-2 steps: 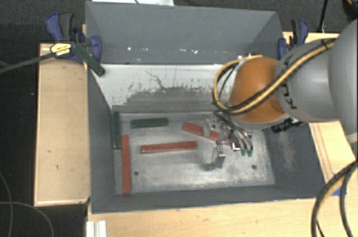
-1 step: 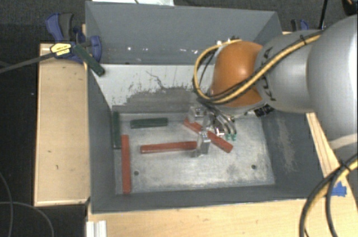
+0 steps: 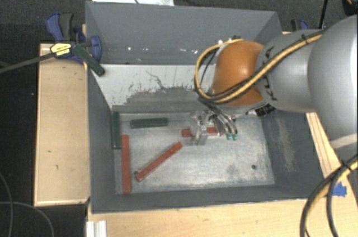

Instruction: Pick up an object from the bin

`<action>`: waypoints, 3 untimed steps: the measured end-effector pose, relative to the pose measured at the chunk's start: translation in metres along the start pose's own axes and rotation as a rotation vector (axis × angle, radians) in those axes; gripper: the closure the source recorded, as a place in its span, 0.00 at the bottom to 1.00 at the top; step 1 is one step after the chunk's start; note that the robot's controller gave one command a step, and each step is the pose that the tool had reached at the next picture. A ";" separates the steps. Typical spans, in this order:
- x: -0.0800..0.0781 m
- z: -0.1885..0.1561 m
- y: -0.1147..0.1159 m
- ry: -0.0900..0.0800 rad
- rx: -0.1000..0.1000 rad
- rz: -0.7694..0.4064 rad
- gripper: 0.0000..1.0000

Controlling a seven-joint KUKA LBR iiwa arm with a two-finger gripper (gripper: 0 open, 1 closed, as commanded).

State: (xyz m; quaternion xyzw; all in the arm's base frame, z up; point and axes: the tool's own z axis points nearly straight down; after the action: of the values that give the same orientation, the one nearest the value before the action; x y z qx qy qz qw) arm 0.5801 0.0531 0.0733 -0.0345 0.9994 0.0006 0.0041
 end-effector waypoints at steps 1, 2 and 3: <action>0.039 -0.005 0.003 0.007 0.000 0.078 1.00; -0.005 -0.015 0.055 0.001 -0.002 0.192 1.00; -0.004 -0.014 0.052 0.005 0.001 0.194 0.00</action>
Offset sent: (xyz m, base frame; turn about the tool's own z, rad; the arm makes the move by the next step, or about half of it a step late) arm -0.0394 0.0000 0.0036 0.0784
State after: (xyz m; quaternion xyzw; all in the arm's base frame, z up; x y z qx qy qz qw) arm 0.5801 0.1055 0.0873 0.0624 0.9980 0.0005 0.0016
